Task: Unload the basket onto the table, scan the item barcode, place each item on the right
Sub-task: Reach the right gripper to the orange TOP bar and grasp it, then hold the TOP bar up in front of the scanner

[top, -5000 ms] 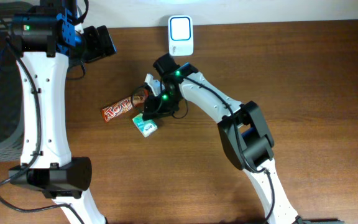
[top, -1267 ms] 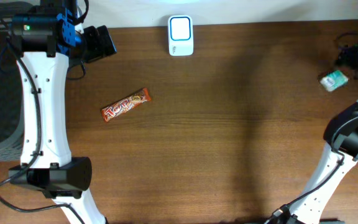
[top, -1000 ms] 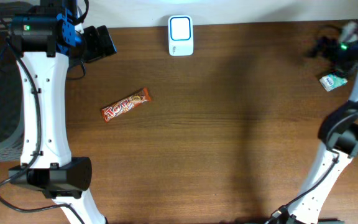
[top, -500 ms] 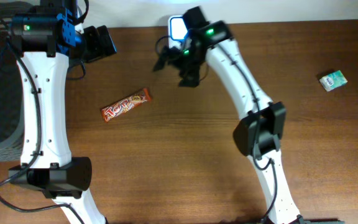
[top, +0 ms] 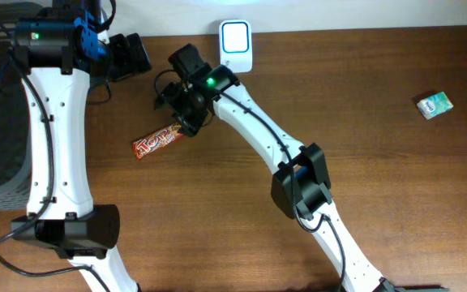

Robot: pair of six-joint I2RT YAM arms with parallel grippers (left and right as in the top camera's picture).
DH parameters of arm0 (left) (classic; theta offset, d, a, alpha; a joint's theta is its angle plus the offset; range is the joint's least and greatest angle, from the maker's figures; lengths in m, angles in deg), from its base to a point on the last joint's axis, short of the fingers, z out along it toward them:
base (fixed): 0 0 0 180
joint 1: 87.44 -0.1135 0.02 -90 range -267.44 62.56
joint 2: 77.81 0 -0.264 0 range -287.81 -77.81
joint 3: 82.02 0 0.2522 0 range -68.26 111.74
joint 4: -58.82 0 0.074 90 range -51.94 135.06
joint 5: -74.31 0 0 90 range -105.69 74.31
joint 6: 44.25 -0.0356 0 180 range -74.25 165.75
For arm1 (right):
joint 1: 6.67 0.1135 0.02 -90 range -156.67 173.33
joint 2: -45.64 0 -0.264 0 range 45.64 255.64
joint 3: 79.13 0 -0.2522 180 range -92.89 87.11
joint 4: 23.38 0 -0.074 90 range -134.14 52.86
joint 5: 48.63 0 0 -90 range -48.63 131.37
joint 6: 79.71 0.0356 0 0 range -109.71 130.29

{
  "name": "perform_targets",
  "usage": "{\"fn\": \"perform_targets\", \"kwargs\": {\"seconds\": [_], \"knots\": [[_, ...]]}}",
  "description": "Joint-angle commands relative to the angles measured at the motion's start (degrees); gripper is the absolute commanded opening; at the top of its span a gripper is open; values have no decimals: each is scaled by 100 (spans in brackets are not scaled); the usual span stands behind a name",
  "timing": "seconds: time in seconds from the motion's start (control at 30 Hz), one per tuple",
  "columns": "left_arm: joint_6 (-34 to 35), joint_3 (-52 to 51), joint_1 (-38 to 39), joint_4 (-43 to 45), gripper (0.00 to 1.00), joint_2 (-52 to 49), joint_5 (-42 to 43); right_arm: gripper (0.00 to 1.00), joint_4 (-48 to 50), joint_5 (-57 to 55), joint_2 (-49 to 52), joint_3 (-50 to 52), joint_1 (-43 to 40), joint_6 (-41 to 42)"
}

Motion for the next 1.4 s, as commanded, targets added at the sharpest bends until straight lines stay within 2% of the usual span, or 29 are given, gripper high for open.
{"fn": "perform_targets", "kwargs": {"seconds": [0.0, 0.17, 0.2, 0.23, 0.27, 0.37, 0.43, 0.53, 0.57, 0.67, 0.73, 0.8, 0.83, 0.9, 0.93, 1.0, 1.1, 1.23, 1.37], "knots": [[-87, 37, 22, 7, 99, -31, -35, 77, 31, -212, 273, -107, 114, 717], [-87, 37, 22, 7, 99, -31, -35, 75, 175, -389, 590, -70, 195, 719], [-87, 37, 22, 7, 99, -31, -37, 69, 166, -372, 680, -70, 203, 717], [-87, 37, 22, 7, 99, -31, -35, 58, 127, -372, 748, -70, 221, 715], [-87, 37, 22, 7, 99, -31, -37, 51, 24, -393, 787, -70, 225, 708], [-87, 37, 22, 7, 99, -31, -35, 42, -343, -898, 817, -72, 216, 319], [-87, 37, 22, 7, 99, -31, -35, 21, -743, -1207, 815, -79, 157, 238], [-87, 37, 22, 7, 99, -31, -35, 4, -1086, -1449, 804, -79, -66, -299], [-87, 37, 22, 7, 99, -31, -37, 4, -1231, -1563, 772, -92, -221, -702], [-87, 37, 22, 7, 99, -31, -37, 4, -1801, -2146, 546, -286, -688, -1917], [-87, 37, 22, 7, 99, -31, -35, 4, -2186, -2551, 407, -474, -874, -2308], [-87, 37, 22, 7, 99, -31, -37, 4, -2304, -2686, 232, -664, -1062, -3259], [-87, 37, 22, 7, 99, -31, -35, 11, -2398, -2645, 201, -761, -1113, -3604], [-87, 37, 22, 7, 99, -31, -37, 34, -2706, -2645, 201, -909, -1165, -3974], [-87, 37, 22, 7, 99, -31, -35, 48, -2796, -2640, 201, -909, -1165, -3971], [-87, 37, 22, 7, 99, -31, -35, 48, -2763, -2573, 201, -909, -1128, -3971], [-87, 37, 22, 7, 99, -31, -37, 71, -2527, -2358, 203, -907, -1071, -3967], [-87, 37, 22, 7, 99, -31, -35, 73, -2310, -2406, 378, -688, -970, -3812], [-87, 37, 22, 7, 99, -31, -35, 72, -2096, -2684, 529, -35, -929, -3491]]}}
